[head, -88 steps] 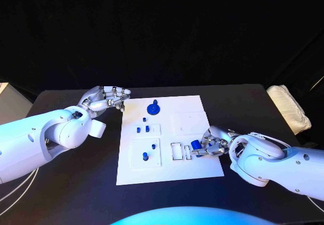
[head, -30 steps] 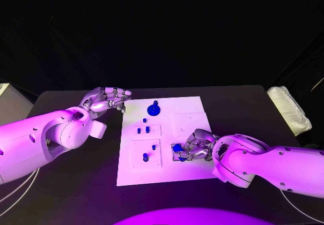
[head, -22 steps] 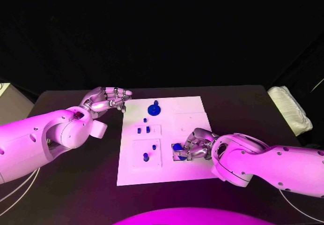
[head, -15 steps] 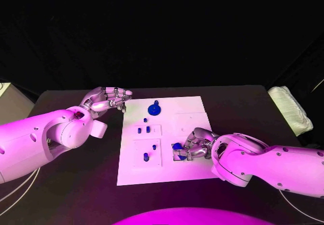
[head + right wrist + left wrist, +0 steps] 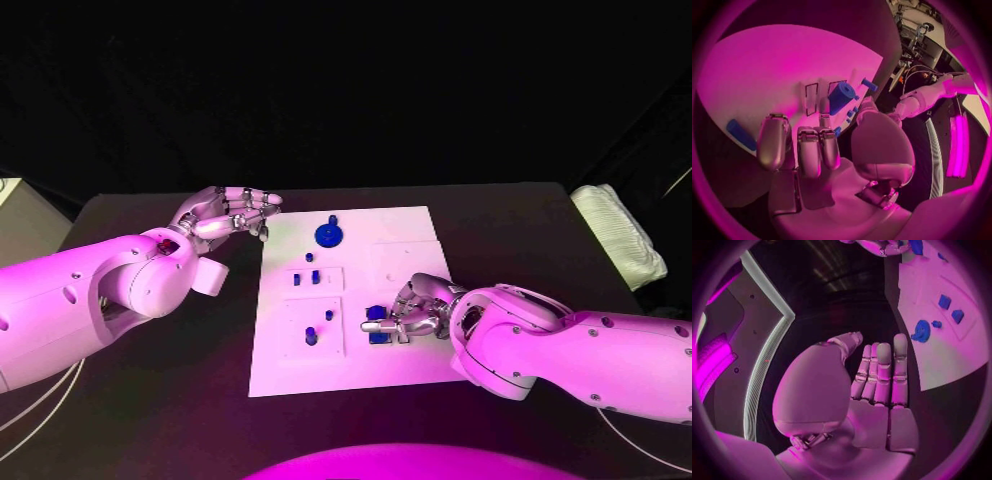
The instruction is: Assemble the parts on the task board
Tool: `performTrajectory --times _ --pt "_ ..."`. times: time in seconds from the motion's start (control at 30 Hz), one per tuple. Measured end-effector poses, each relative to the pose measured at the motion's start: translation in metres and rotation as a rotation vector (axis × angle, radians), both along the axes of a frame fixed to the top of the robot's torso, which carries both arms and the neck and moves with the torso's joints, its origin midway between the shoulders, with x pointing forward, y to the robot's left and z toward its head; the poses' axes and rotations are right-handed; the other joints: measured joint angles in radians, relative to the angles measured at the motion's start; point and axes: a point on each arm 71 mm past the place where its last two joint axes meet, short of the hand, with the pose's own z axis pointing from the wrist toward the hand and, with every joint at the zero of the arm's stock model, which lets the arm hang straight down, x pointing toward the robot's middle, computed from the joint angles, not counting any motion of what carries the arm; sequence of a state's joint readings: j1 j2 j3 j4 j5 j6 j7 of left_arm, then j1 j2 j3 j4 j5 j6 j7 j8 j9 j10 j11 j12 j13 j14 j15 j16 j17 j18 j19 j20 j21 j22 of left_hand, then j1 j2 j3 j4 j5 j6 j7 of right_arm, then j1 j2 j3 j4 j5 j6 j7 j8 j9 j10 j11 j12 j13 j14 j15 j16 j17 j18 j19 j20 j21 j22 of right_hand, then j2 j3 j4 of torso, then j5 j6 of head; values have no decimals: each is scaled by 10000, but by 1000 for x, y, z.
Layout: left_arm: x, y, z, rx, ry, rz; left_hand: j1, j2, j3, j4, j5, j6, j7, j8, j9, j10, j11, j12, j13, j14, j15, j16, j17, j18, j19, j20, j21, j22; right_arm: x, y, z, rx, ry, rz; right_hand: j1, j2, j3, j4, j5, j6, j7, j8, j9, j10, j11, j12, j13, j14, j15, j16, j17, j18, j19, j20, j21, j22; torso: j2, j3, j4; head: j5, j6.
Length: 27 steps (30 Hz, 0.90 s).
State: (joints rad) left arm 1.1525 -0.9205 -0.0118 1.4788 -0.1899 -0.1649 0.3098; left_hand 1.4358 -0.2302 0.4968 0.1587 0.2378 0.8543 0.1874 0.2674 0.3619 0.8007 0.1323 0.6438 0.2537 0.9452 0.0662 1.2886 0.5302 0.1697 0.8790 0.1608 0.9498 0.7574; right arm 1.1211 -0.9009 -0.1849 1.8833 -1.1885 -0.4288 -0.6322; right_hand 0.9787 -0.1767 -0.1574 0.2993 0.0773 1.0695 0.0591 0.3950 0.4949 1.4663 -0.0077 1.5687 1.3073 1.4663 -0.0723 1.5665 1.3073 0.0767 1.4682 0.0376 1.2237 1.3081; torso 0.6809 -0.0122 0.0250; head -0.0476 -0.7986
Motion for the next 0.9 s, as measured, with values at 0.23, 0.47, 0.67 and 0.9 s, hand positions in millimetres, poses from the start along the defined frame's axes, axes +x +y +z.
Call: performTrajectory --times 0.23,0.47,0.67,0.9 --pt "0 0 0 6 7 6 0 0 0 0 0 0 0 0 0 0 0 0 0 0 0 0 0 0 0 0 0 0 -2 -3 2 -179 -175 173 27 27 -6 9 -14 -32 32 -2 -1 -1 0 0 8 0 0 0 0 1 0 0 -2 0 -1 -1 0 -9 12" --pt "0 1 0 15 13 20 0 0 0 0 0 0 0 0 0 0 0 0 1 0 0 0 0 0 0 0 0 1 -5 -9 5 -171 -449 327 1172 574 326 -64 373 -68 -4 71 14 -1 1 0 7 0 1 0 0 1 -1 0 -2 -1 -2 0 0 9 13" --pt "0 1 0 20 17 27 0 0 0 0 0 0 0 0 0 0 0 0 1 0 0 0 0 0 0 0 0 0 -7 -11 8 -82 -614 498 1593 687 365 -58 546 -68 -4 111 14 -1 1 0 6 0 1 0 0 0 -1 1 -1 -2 -2 3 -2 24 -4" --pt "0 2 0 24 22 31 0 0 -29 29 0 0 0 36 0 0 0 0 -9 0 0 0 0 0 0 0 0 -8 -6 -12 8 -83 -726 593 2196 822 502 -86 620 -68 -3 111 14 -1 2 0 6 0 2 0 0 1 -1 1 -1 -3 -2 2 1 27 -20"
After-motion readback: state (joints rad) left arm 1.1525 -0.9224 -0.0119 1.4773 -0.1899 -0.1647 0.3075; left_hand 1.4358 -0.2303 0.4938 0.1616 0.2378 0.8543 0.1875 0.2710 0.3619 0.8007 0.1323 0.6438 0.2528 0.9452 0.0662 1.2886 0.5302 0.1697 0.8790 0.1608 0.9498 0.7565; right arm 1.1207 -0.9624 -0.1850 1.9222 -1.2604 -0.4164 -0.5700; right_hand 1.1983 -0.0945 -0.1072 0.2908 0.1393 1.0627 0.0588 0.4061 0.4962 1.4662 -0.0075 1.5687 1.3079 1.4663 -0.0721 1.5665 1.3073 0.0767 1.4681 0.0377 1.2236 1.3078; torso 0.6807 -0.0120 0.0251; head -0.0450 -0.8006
